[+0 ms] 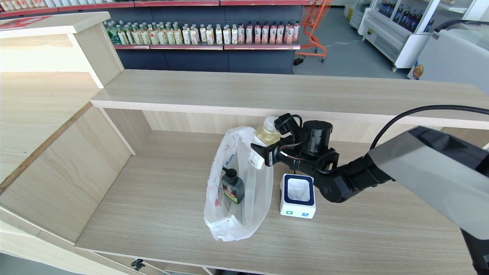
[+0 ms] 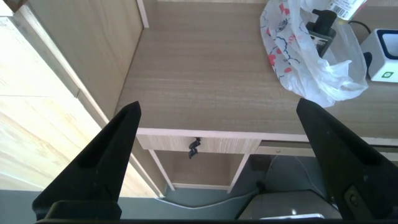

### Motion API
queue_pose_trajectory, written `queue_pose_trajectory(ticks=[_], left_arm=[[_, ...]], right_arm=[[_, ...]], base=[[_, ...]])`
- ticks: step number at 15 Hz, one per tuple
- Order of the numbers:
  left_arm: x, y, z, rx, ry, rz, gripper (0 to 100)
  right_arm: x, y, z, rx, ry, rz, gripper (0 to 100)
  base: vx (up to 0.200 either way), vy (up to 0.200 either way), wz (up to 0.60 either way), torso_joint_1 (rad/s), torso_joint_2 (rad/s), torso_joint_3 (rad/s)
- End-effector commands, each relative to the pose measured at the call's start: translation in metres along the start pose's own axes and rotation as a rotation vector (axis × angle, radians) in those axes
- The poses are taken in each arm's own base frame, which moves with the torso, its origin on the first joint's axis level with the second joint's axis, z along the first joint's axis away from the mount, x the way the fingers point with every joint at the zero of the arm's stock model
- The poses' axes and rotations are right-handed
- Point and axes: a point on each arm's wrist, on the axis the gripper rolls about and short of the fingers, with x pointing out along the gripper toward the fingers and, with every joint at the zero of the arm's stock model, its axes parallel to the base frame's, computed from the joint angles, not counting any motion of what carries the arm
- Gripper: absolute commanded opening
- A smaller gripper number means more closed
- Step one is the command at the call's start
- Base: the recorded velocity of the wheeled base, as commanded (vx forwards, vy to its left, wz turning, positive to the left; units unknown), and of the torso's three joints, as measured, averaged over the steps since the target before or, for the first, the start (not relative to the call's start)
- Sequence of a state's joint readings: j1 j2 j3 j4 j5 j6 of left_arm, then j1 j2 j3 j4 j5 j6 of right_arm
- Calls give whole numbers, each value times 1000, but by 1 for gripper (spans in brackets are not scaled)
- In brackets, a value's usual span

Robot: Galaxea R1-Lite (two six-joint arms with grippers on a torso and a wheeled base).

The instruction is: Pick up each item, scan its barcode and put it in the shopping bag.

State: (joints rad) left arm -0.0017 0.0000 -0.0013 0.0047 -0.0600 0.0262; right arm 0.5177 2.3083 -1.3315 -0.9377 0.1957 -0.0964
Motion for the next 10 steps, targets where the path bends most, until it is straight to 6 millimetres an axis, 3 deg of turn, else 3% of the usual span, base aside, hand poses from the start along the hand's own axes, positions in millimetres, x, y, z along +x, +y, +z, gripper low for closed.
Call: queue_pose_trajectory(ticks=[1,10], left_arm=[[0,0,0,0,0,0,100],[0,0,0,0,1,0,100]], right_arm=[[23,11,-19,-8,-4,33,0],[41,17,-46,-76,-2,46,0]], base=[[0,0,0,0,0,0],[0,0,0,0,0,0]])
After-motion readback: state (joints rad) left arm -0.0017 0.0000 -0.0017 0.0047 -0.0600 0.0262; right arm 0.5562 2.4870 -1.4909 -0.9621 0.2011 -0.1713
